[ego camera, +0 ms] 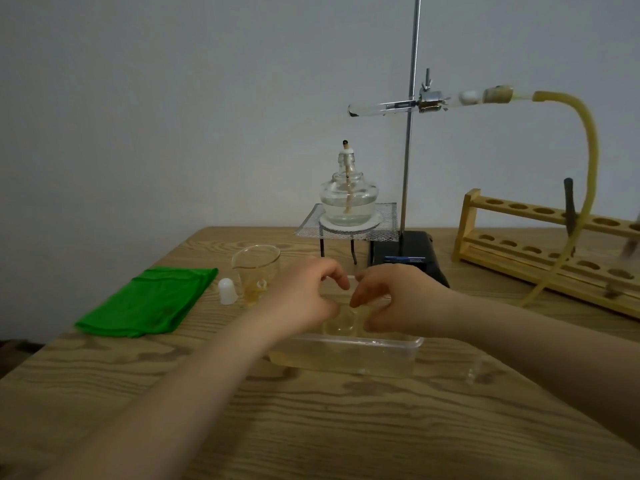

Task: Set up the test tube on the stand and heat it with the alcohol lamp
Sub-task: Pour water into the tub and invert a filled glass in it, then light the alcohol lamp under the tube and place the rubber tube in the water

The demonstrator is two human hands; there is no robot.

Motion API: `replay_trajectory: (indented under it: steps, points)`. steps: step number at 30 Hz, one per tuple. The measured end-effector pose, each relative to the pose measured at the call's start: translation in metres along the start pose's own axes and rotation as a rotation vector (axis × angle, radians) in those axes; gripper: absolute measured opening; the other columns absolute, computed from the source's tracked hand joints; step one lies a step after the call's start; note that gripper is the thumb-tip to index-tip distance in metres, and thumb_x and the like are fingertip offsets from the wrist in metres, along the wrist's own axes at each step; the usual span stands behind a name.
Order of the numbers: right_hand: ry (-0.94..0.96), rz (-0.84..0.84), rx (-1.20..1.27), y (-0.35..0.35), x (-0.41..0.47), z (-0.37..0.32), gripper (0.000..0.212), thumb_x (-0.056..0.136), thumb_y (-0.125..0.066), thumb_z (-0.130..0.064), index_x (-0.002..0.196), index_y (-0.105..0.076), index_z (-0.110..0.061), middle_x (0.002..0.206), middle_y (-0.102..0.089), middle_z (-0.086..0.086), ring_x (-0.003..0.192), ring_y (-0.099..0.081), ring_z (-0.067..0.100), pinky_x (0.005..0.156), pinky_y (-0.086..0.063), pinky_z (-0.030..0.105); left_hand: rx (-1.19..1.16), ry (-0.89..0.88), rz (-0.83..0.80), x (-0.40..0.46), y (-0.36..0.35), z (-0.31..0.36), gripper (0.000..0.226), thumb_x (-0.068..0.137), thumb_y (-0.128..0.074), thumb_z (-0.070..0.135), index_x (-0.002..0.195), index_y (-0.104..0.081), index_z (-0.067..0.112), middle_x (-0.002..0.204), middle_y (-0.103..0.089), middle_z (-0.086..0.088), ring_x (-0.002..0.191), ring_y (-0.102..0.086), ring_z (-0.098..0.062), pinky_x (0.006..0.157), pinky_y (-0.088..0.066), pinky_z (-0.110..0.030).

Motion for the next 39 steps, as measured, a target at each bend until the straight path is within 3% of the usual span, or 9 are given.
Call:
replay_trajectory:
  steps: [3,9,17,22,27,30,35,39]
  points:
    - [-0.027,0.031,0.076,0.007,0.000,0.008,0.019,0.079,-0.073,-0.016,0.095,-0.071,-0.026,0.092,-0.066,-0.013,0.085,-0.065,0.002,0.084,-0.055,0.026,-0.053,-0.003,0.034,0.002,0.002,0.001,0.028,0.078,-0.066,0.012,0.086,-0.056,0.037,0.106,-0.057,0.015,0.097,-0.055,-0.001,0.082,-0.049,-0.027]
    - [-0.046,0.130,0.052,0.026,0.004,0.029,0.009,0.084,-0.068,-0.022,0.092,-0.070,-0.026,0.085,-0.065,-0.016,0.084,-0.062,0.000,0.069,-0.049,0.012,-0.138,-0.022,0.108,0.009,0.010,0.003,0.023,0.083,-0.064,0.013,0.094,-0.058,0.031,0.095,-0.062,0.014,0.083,-0.058,0.002,0.068,-0.043,-0.012]
    - [-0.153,0.232,-0.062,0.046,0.023,0.076,0.012,0.089,-0.061,-0.020,0.099,-0.067,-0.022,0.084,-0.062,-0.012,0.076,-0.056,-0.002,0.065,-0.043,0.011,-0.186,-0.065,0.307,0.026,0.034,0.007,0.020,0.085,-0.063,0.020,0.097,-0.057,0.035,0.083,-0.060,0.016,0.071,-0.057,-0.003,0.062,-0.048,-0.016]
    - [-0.208,0.252,-0.162,0.050,0.047,0.103,0.020,0.093,-0.056,-0.018,0.109,-0.067,-0.016,0.092,-0.062,-0.005,0.079,-0.055,0.006,0.069,-0.043,0.015,-0.175,-0.095,0.409,0.043,0.047,0.006,0.023,0.084,-0.064,0.019,0.101,-0.057,0.032,0.090,-0.059,0.012,0.074,-0.056,-0.005,0.068,-0.048,-0.019]
    - [-0.250,0.195,-0.310,0.045,0.077,0.124,0.027,0.092,-0.057,-0.022,0.117,-0.065,-0.017,0.112,-0.066,0.004,0.097,-0.061,0.017,0.084,-0.053,0.028,-0.086,-0.076,0.440,0.062,0.053,0.001,0.030,0.084,-0.065,0.024,0.112,-0.056,0.028,0.108,-0.050,0.011,0.092,-0.049,0.000,0.074,-0.034,-0.007]
    - [-0.248,0.173,-0.464,0.039,0.093,0.132,0.031,0.091,-0.056,-0.032,0.119,-0.063,-0.019,0.117,-0.060,0.004,0.106,-0.053,0.021,0.088,-0.052,0.035,-0.084,-0.043,0.426,0.073,0.052,-0.003,0.037,0.084,-0.064,0.025,0.120,-0.052,0.024,0.116,-0.046,0.008,0.105,-0.046,-0.003,0.085,-0.031,-0.013]
    - [-0.212,0.167,-0.621,0.034,0.108,0.133,0.023,0.093,-0.053,-0.033,0.108,-0.061,-0.018,0.111,-0.057,0.001,0.107,-0.047,0.020,0.089,-0.046,0.032,-0.084,-0.027,0.484,0.083,0.060,-0.010,0.033,0.085,-0.064,0.029,0.114,-0.049,0.023,0.114,-0.048,0.008,0.103,-0.047,-0.004,0.082,-0.032,-0.014]
    - [-0.212,0.151,-0.659,0.030,0.115,0.135,0.020,0.093,-0.053,-0.025,0.110,-0.059,-0.016,0.113,-0.058,0.002,0.107,-0.047,0.020,0.086,-0.042,0.030,-0.097,0.000,0.457,0.090,0.059,-0.015,0.044,0.082,-0.066,0.035,0.120,-0.046,0.023,0.117,-0.046,0.008,0.105,-0.047,-0.005,0.086,-0.035,-0.019]
Point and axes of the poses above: each hand's wrist, its own x-axis towards the middle knuckle, its own y-axis out of the back of the hand, z = x × y, the point moved 8 cm from there along x, towards the middle knuckle
